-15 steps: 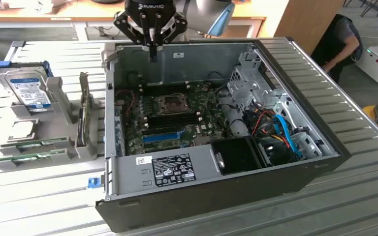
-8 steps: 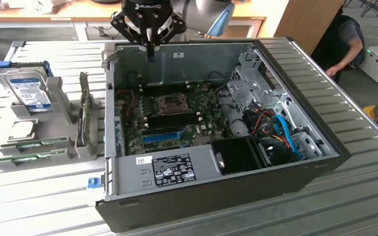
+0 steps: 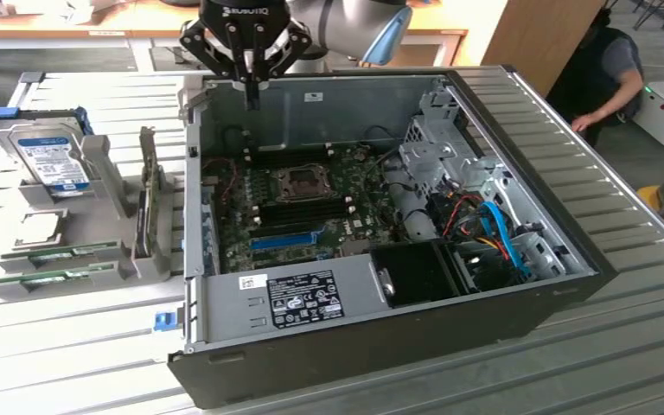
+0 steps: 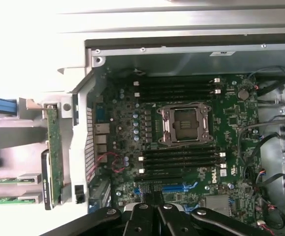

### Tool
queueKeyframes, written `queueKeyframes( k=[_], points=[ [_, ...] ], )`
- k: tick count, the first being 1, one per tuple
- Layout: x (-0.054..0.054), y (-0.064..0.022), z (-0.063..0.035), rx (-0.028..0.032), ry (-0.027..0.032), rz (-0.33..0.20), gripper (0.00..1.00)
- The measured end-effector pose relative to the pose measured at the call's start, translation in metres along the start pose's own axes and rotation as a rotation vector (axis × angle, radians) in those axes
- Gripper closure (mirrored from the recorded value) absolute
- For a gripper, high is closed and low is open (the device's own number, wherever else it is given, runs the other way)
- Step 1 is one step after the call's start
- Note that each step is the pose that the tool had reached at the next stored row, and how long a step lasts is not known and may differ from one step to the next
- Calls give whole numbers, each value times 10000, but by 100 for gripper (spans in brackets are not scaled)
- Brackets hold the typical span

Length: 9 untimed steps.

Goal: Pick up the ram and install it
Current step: 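Reach for the ram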

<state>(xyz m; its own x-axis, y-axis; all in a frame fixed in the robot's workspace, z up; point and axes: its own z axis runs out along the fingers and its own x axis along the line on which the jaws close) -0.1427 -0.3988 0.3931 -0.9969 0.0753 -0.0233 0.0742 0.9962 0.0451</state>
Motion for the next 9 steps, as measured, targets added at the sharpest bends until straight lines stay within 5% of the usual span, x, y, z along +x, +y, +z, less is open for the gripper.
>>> queueKeyframes(
  k=[9],
  points=[
    [169,-13,1,0,-1,0,89]
  ],
)
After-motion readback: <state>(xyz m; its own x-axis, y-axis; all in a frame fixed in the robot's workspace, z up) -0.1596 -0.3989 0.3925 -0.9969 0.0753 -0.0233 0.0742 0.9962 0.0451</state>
